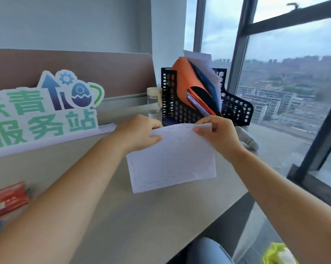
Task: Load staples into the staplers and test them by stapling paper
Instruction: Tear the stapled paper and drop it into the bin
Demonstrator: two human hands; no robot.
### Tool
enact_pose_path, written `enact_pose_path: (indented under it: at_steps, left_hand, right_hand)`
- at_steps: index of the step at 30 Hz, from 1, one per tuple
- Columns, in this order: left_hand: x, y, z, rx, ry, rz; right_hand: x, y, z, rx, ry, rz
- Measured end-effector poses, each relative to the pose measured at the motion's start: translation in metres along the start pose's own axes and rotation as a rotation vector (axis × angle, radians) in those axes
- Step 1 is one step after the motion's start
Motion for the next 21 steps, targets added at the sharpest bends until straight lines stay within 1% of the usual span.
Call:
enact_pose_path:
  at_steps: [4,6,8,10,12,16,18,21]
  left_hand:
    - [0.029,0.068,0.009,0.006,0.076,0.224]
    - [0.040,0.097,0.014,-0.017,0.124,0.282]
    - [0.049,0.122,0.023,-0.110,0.144,0.327]
    - [0.058,0.147,0.031,-0.276,0.168,0.371]
    - [0.064,0.163,0.040,-0.410,0.186,0.387]
    - [0.083,0.214,0.076,-0.588,0.129,0.354]
    - [0.092,0.239,0.096,-0.669,0.113,0.294]
    - [0.098,0.287,0.126,-0.763,0.039,0.265]
  right_hand:
    - [-0.015,0.014,-0.063,-0.036,0.161,-0.001]
    - [-0.026,0.022,-0.096,-0.095,0.249,0.012]
    - [-0.037,0.035,-0.125,-0.122,0.312,0.050]
    - [-0.052,0.048,-0.157,-0.136,0.370,0.079]
    - [-0.065,0.055,-0.181,-0.160,0.425,0.091]
    - [-0.100,0.081,-0.240,-0.205,0.580,0.178]
    - [-0.118,0.098,-0.267,-0.220,0.637,0.257]
    - [-0.152,0.132,-0.300,-0.230,0.694,0.450]
Point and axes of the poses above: each hand's wrist, its own x-axis towards the middle knuckle, its own z-axis out of the palm, y = z × x, the point moved 7 cm from there along x, towards the middle knuckle, and after that the axes turned 3 degrees about x, right-handed, at the moved point
